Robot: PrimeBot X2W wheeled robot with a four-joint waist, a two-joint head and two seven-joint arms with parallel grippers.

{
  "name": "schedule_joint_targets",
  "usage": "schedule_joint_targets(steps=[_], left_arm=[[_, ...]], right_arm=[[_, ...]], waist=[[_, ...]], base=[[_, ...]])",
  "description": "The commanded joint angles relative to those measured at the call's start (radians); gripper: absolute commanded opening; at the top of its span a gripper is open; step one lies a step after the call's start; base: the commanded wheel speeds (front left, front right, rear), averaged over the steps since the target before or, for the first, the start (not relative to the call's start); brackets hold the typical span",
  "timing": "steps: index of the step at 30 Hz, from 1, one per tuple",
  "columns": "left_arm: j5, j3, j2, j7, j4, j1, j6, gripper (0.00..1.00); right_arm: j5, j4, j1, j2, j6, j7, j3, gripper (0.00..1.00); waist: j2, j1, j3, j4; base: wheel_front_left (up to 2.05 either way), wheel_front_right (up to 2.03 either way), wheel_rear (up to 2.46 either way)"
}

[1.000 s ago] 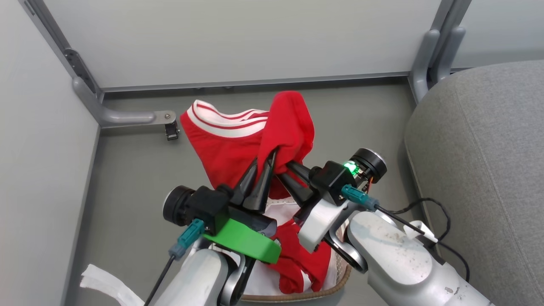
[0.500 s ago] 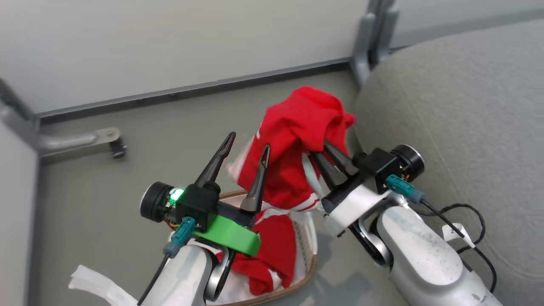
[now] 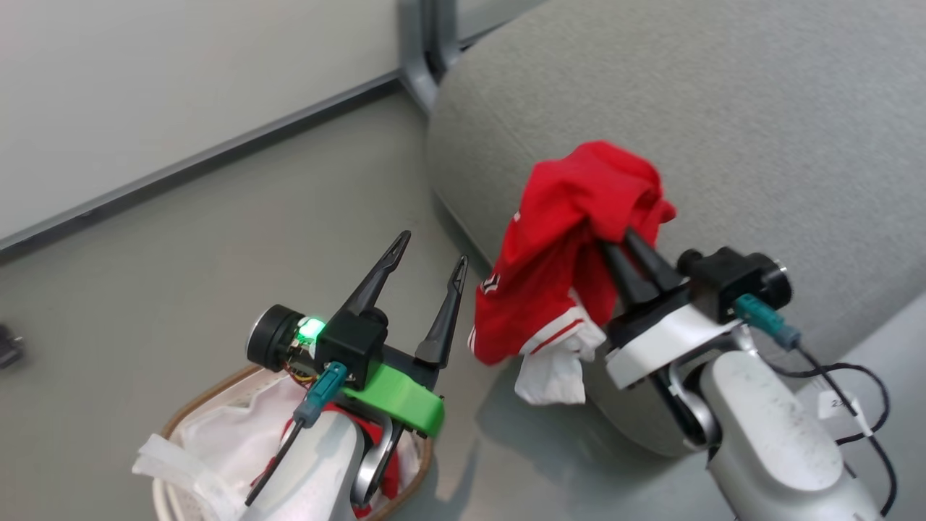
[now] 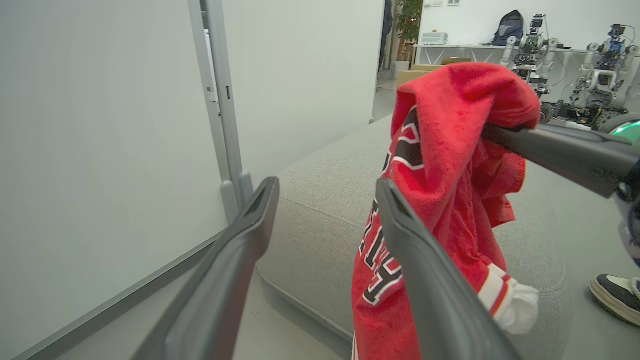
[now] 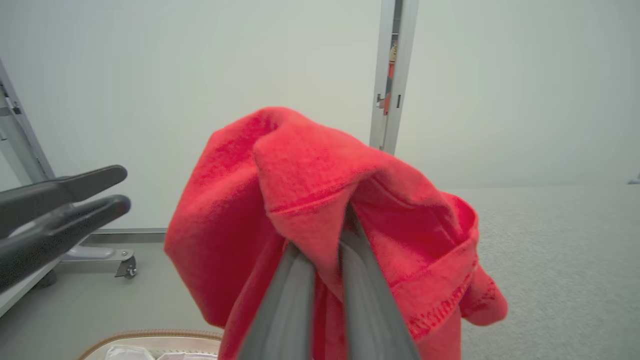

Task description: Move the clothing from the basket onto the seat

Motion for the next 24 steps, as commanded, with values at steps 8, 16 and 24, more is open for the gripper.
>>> schedule_joint_targets(steps=[8,16,24], left_arm=[[0.04,0.004,0.012,-0.001,0.042,-0.049,-0.01,1.0],[0.069,-0.012,0.025,-0.001,0.064,-0.104,-0.019,1.0],[0.091,-0.019,0.028,-0.001,0.062,-0.164,-0.023,1.0]], right_arm=[[-0.031,-0.01,-0.208,-0.088,-0.001,-0.002,-0.142,0.0],[-0.064,0.069,-0.503,-0.225,-0.001,-0.002,-0.267,0.0],[-0.125,0.201,-0.725,-0.318,-0.001,-0.002,-0.361,0.0]], waist=[[0.0,0.0,0.151,-0.074],[0.0,0.0,0.292,0.021],[0.0,0.0,0.425,0.123]], base=[[0.0,0.0,0.0],[0.0,0.0,0.0],[0.0,0.0,0.0]])
